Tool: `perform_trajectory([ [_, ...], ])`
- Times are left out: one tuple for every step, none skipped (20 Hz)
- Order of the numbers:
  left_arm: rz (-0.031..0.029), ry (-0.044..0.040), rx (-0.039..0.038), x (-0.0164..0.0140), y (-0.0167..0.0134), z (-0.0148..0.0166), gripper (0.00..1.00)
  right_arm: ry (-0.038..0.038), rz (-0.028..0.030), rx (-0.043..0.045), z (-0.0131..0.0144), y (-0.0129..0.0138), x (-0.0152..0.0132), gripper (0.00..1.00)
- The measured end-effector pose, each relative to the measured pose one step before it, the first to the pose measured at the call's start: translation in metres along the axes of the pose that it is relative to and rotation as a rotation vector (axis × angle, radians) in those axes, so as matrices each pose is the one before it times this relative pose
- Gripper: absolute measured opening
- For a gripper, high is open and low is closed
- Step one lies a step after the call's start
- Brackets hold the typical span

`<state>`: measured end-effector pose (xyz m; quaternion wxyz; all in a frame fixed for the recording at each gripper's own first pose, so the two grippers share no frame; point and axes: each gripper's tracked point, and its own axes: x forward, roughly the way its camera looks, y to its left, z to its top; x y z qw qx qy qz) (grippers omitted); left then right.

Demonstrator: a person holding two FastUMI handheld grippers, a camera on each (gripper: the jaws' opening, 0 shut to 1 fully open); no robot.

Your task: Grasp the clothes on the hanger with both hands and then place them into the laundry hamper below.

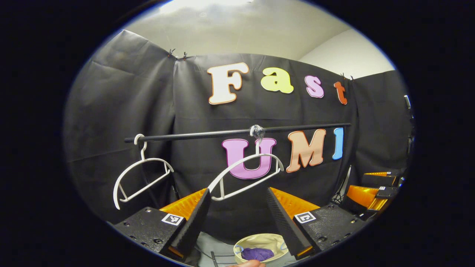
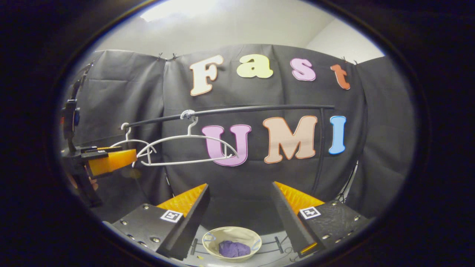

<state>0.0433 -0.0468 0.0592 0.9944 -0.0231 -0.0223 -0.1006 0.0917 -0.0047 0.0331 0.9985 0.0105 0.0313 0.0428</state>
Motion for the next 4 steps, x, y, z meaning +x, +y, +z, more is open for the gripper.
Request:
perform_trajectory([
  [-0.00666,0.00113,0.00924,-0.00061,-0.00119,-0.00512,0.94,-0.01448,-0.00422,0.00882,0.00038,-0.00057,-0.00424,0.92],
  [-0.0028,-0.00185,0.01253,-0.00041,0.0004,-0.00555,0.95,-0.01307,-0.00434,0.01182,-0.00057,0.00035,-0.00439,0.98],
  [0.00092,-0.00174,0.01237,0.00036,0.00142,-0.00625,0.95,-0.00858,-0.00337,0.00507,-0.00077,0.00082,-0.00363,0.92],
  [-0.00066,-0.0188,0.01614,-0.0007,0.00061,-0.00373,0.95,-0.00283,-0.01434,0.00073,-0.00364,-0.00362,-0.00483,1.0],
])
